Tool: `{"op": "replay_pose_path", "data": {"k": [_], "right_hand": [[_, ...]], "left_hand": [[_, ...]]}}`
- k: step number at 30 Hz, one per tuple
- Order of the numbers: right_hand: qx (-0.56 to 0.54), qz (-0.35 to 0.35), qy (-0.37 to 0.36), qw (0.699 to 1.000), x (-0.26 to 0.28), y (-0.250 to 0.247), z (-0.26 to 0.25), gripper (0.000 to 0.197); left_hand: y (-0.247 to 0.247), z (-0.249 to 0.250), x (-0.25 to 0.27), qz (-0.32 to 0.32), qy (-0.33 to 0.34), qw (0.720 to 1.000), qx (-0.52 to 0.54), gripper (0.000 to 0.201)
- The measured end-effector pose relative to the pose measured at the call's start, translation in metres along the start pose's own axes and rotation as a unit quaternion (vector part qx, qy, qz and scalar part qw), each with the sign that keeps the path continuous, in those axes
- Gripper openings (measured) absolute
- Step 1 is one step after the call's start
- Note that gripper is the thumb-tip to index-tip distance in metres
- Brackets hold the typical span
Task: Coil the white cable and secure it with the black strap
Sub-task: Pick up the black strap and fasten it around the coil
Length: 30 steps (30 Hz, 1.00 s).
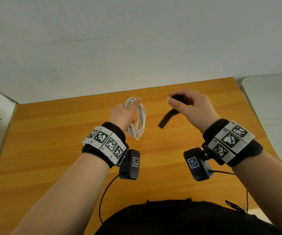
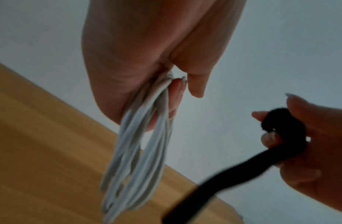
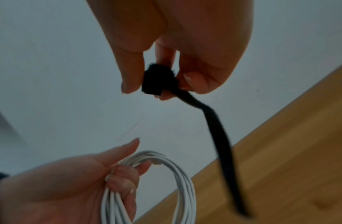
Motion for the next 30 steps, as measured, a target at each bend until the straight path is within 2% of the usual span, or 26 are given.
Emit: {"op": "replay_pose_path", "data": {"k": [2, 4, 6, 9, 11, 15, 21, 25, 27, 30], "right_hand": [[0.012, 0.012, 0.001, 1.000, 0.000, -0.004, 0.001, 0.022], [0.035, -0.011, 0.005, 0.999, 0.000, -0.001, 0.003, 0.030], [0.021, -0.023, 0.015, 0.999, 0.000, 0.005, 0.006, 0.037], [-0.004, -0.029, 0.021, 0.999, -0.001, 0.014, 0.008, 0.025], [0.000, -0.039, 0.009, 0.999, -0.001, 0.020, 0.006, 0.021], [-0.005, -0.026, -0.006, 1.000, -0.001, 0.022, 0.004, 0.025], [-0.012, 0.008, -0.010, 1.000, 0.000, 0.018, 0.001, 0.029], [-0.017, 0.035, 0.013, 0.999, 0.001, 0.016, 0.009, 0.029], [-0.013, 0.039, 0.043, 0.998, 0.002, 0.013, 0.015, 0.024], [-0.010, -0.007, 0.086, 0.996, 0.006, 0.018, 0.019, 0.020]], "left_hand": [[-0.003, 0.002, 0.000, 0.003, 0.015, 1.000, 0.002, 0.038], [-0.002, 0.007, 0.002, -0.007, 0.043, 0.999, -0.015, 0.036], [0.007, 0.011, 0.008, -0.051, 0.056, 0.997, -0.019, 0.031], [0.024, 0.013, 0.015, -0.114, 0.044, 0.992, -0.002, 0.026], [0.032, 0.014, 0.017, -0.128, 0.042, 0.991, 0.009, 0.030], [0.040, 0.014, 0.020, -0.127, 0.031, 0.991, 0.016, 0.052], [0.046, 0.012, 0.025, -0.169, 0.006, 0.985, 0.034, 0.025], [0.046, 0.013, 0.027, -0.174, 0.006, 0.984, 0.040, 0.017], [0.044, 0.013, 0.026, -0.167, 0.007, 0.984, 0.060, 0.020], [0.037, 0.013, 0.023, -0.125, 0.007, 0.989, 0.083, 0.019]]}}
Point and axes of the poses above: each hand's wrist, its own x-axis away from the middle knuckle, its own y-axis out of the palm, z = x × y, the point moved 7 cm from there along -x, towards the middle knuckle, and after that the axes turned 12 degrees about -y, right-handed, at the moved point
